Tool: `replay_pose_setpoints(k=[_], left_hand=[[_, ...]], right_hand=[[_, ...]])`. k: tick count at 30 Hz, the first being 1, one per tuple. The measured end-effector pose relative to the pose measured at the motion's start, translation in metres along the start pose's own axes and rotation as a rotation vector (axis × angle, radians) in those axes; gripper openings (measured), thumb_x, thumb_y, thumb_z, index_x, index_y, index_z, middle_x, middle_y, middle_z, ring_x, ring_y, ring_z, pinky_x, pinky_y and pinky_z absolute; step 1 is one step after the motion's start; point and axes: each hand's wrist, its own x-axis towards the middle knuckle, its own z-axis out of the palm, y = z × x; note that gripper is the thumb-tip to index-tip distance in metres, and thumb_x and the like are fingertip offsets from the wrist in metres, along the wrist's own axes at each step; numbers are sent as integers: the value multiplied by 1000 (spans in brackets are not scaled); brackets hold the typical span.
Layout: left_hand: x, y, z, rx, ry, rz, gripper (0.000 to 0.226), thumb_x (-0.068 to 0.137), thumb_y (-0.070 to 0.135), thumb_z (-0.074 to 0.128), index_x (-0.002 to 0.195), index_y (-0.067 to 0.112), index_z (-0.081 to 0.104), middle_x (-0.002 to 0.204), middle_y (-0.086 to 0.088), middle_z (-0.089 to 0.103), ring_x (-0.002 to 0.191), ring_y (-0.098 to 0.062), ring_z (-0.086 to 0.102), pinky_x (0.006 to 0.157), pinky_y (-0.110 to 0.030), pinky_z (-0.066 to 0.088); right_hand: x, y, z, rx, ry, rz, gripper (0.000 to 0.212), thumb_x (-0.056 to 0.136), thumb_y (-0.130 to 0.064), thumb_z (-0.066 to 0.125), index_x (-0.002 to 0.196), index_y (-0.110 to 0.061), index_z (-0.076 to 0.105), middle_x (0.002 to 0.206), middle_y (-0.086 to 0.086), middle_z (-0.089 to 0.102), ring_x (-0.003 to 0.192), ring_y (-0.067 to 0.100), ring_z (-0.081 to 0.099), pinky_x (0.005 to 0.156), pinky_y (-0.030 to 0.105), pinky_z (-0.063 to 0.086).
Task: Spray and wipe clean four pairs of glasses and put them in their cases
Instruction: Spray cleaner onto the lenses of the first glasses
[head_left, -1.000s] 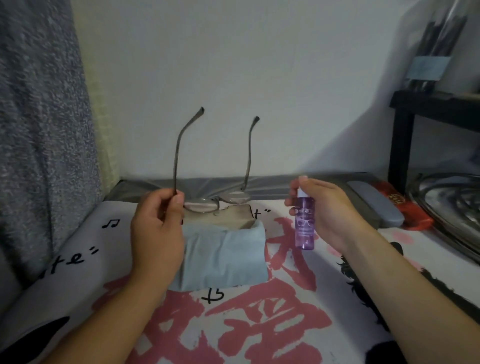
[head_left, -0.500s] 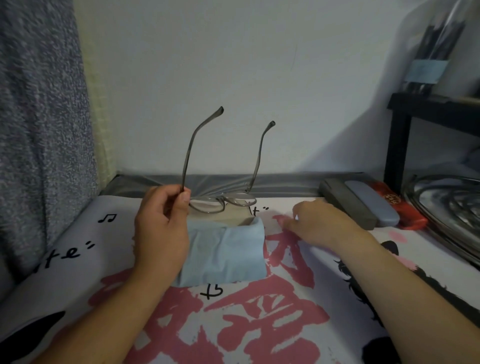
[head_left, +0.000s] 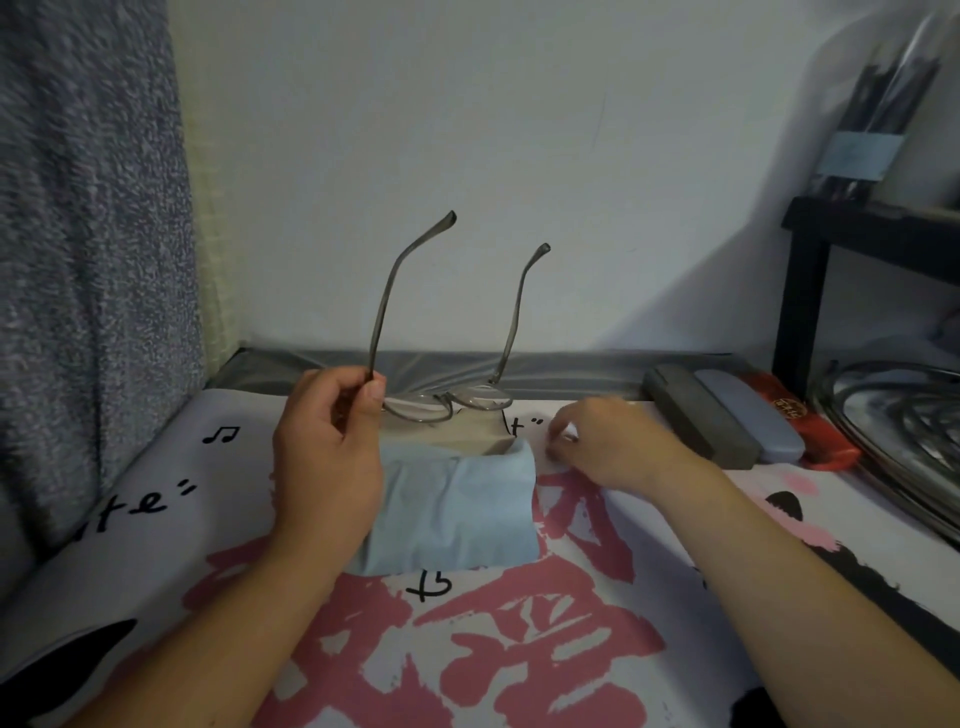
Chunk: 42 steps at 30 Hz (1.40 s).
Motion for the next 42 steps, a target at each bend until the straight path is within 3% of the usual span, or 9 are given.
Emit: replay_pose_setpoints(k=[6,9,15,18,23,25,30,36,42], left_hand=[[3,0,-3,-31,18,4,10,91,48,54,90,51,63,97,-2,69,90,-24,68,86,-50,57],[2,-3,-1,-21,0,10,14,97,37,57,92,49,63,97,-3,68,91,-22,68,85,-50,57],[1,-3,0,5,-5,15,27,101,22,58,92,47,62,97,-2,68,90,-22,67,85,-48,57],[3,-4,0,17,7,11,30,101,23,58,91,52,62,98,-1,68,90,-22,67,84,-50,57],[3,-1,2,7,16,9,15,97,38,56,92,51,63,98,-1,67,91,-23,67,84,-52,57],[5,0,0,14,25,5,22,99,30,58,91,50,63,99,-3,67,91,-22,67,84,-46,57],[6,5,-6,32,49,20,20,101,17,57,95,35,62,102,-8,67,82,1,62,71,-7,46],[8,1,-8,12,57,1,21,101,19,59,95,40,62,101,-3,68,93,-13,65,81,-19,49],[7,3,-7,-1,50,21,25,100,13,59,93,37,62,101,-7,66,88,-10,64,76,-9,45]], right_hand=[[11,0,-3,142,261,138,16,96,-30,59,100,-22,73,89,5,71,75,21,65,70,34,56],[16,-1,4,50,186,145,14,93,-33,62,94,-21,70,93,6,71,77,23,62,72,35,55],[10,10,-2,165,57,175,35,89,-39,71,112,-14,66,108,6,69,93,24,64,81,39,56],[-16,9,-29,512,199,131,41,97,-51,56,125,-21,54,105,0,67,88,17,65,71,33,50],[-53,-25,-41,1151,244,-129,18,106,-35,42,101,-19,49,81,3,63,64,19,61,67,35,54],[-53,-37,-26,1201,217,-187,20,105,-31,45,95,-14,47,79,2,65,64,21,61,67,36,52],[-61,-62,-3,1408,254,-279,26,92,-32,52,92,-6,50,78,6,66,70,23,65,72,31,55],[-67,-81,22,1408,196,-393,26,101,-23,45,93,0,54,83,17,66,75,24,66,74,28,53],[-65,-76,23,1462,138,-327,31,103,-32,47,100,-9,67,87,14,64,80,27,62,78,32,52]])
